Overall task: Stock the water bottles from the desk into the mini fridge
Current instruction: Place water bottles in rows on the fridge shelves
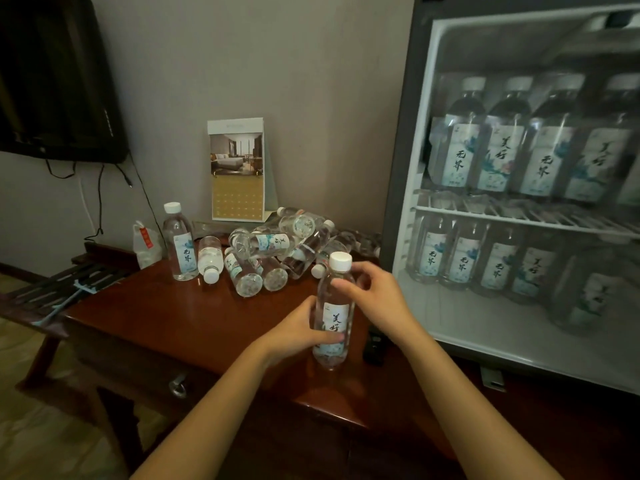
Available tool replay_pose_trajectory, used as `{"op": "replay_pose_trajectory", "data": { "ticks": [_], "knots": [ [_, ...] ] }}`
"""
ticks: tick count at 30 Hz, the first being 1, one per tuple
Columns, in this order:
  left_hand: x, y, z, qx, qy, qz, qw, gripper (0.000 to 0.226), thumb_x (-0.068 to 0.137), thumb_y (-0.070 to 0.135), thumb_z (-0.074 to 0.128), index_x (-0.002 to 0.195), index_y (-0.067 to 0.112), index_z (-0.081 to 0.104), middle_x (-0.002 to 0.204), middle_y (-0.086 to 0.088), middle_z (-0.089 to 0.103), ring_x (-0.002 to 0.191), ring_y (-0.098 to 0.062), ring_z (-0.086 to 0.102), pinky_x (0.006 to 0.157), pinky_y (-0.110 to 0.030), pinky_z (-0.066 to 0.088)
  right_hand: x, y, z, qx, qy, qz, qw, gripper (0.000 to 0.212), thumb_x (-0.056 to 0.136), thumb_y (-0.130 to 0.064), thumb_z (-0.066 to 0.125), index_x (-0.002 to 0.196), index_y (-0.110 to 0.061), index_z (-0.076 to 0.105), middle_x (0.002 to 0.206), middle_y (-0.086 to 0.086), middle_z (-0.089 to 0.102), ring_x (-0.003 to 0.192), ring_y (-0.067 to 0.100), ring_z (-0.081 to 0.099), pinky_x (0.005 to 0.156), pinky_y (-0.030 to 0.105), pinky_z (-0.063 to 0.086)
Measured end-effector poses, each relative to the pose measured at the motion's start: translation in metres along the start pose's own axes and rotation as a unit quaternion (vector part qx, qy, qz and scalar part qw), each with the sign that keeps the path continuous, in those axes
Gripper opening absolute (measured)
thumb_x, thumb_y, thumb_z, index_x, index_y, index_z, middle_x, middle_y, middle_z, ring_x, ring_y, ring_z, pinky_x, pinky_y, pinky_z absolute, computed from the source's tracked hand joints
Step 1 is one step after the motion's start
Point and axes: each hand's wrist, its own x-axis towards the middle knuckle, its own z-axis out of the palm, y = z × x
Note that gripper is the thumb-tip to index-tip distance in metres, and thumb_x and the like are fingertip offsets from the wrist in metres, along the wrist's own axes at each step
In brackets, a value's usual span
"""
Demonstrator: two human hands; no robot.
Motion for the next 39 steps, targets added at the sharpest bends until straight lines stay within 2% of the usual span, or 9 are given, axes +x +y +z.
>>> {"op": "replay_pose_trajectory", "data": {
  "ticks": [3,12,15,19,22,26,28,32,39],
  "knots": [
    [-0.006,-0.003,0.007,-0.023,0.012,0.019,0.999,0.068,0.071,0.008,0.078,0.128,0.02,0.043,0.123,-0.002,0.062,0.111,-0.015,0.061,0.094,-0.038,0.051,-0.028,0.022,-0.001,0.02,-0.077,0.05,0.996,0.05,0.08,-0.027,0.07,0.126,-0.026,0.051,0.08,-0.001,0.059,0.074,0.009,0.057,0.067,0.022,0.048],
    [-0.022,0.006,0.027,0.032,-0.002,0.045,0.998,0.043,0.083,0.01,0.066,0.123,0.019,0.053,0.114,0.004,0.066,0.105,-0.008,0.063,0.079,-0.02,0.053,-0.075,0.047,-0.009,0.122,-0.116,0.077,0.983,0.034,0.086,-0.013,0.063,0.117,-0.029,0.06,0.104,-0.011,0.068,0.094,-0.002,0.063,0.075,0.011,0.05],
    [-0.021,0.016,0.043,0.032,-0.007,0.074,0.997,0.035,0.087,0.011,0.061,0.12,0.02,0.056,0.109,0.006,0.069,0.104,-0.011,0.065,0.078,-0.02,0.053,-0.083,0.049,-0.021,0.183,-0.078,0.091,0.976,0.035,0.087,-0.012,0.062,0.118,-0.028,0.06,0.101,-0.015,0.069,0.094,0.0,0.065,0.072,0.014,0.051],
    [-0.007,0.032,0.071,0.025,-0.029,0.116,0.993,0.034,0.088,0.011,0.058,0.119,0.024,0.055,0.111,0.008,0.068,0.104,-0.008,0.064,0.079,-0.018,0.05,-0.091,0.055,-0.042,0.242,-0.005,0.101,0.965,0.042,0.087,-0.006,0.061,0.104,-0.044,0.058,0.094,-0.019,0.071,0.091,0.003,0.067,0.067,0.019,0.055],
    [0.01,0.036,0.098,-0.001,-0.042,0.128,0.991,0.036,0.087,0.012,0.059,0.122,0.022,0.053,0.112,0.006,0.068,0.106,-0.009,0.064,0.081,-0.02,0.05,-0.095,0.063,-0.064,0.267,0.054,0.108,0.956,0.05,0.085,-0.001,0.061,0.116,-0.04,0.052,0.097,-0.012,0.071,0.092,0.005,0.067,0.066,0.02,0.055],
    [0.035,0.039,0.138,-0.044,-0.032,0.145,0.988,0.045,0.084,0.011,0.061,0.128,0.011,0.05,0.109,0.006,0.069,0.103,-0.009,0.065,0.08,-0.019,0.05,-0.095,0.073,-0.095,0.244,0.12,0.101,0.957,0.059,0.085,0.006,0.057,0.135,-0.023,0.045,0.123,0.0,0.062,0.112,0.015,0.06,0.09,0.037,0.053],
    [0.048,0.045,0.157,-0.06,-0.042,0.147,0.986,0.045,0.083,0.017,0.062,0.126,0.017,0.051,0.109,0.011,0.069,0.105,-0.008,0.064,0.08,-0.018,0.05,-0.093,0.079,-0.108,0.23,0.153,0.09,0.957,0.059,0.086,0.008,0.055,0.136,-0.022,0.043,0.128,-0.004,0.056,0.11,0.006,0.059,0.093,0.03,0.051],
    [0.073,0.054,0.188,-0.063,-0.043,0.164,0.984,0.037,0.087,0.009,0.06,0.116,0.032,0.053,0.107,0.019,0.067,0.104,-0.002,0.062,0.079,-0.014,0.05,-0.086,0.091,-0.128,0.206,0.216,0.087,0.95,0.056,0.087,0.006,0.055,0.136,-0.02,0.043,0.121,-0.018,0.05,0.091,-0.026,0.051,0.075,0.001,0.043],
    [0.107,0.059,0.223,-0.08,-0.069,0.183,0.977,0.035,0.09,0.004,0.056,0.119,0.023,0.053,0.115,0.008,0.064,0.106,-0.004,0.062,0.082,-0.016,0.049,-0.079,0.114,-0.149,0.192,0.289,0.099,0.933,0.056,0.09,0.009,0.047,0.136,-0.022,0.041,0.122,-0.016,0.049,0.107,-0.01,0.048,0.08,0.0,0.041]
  ]
}}
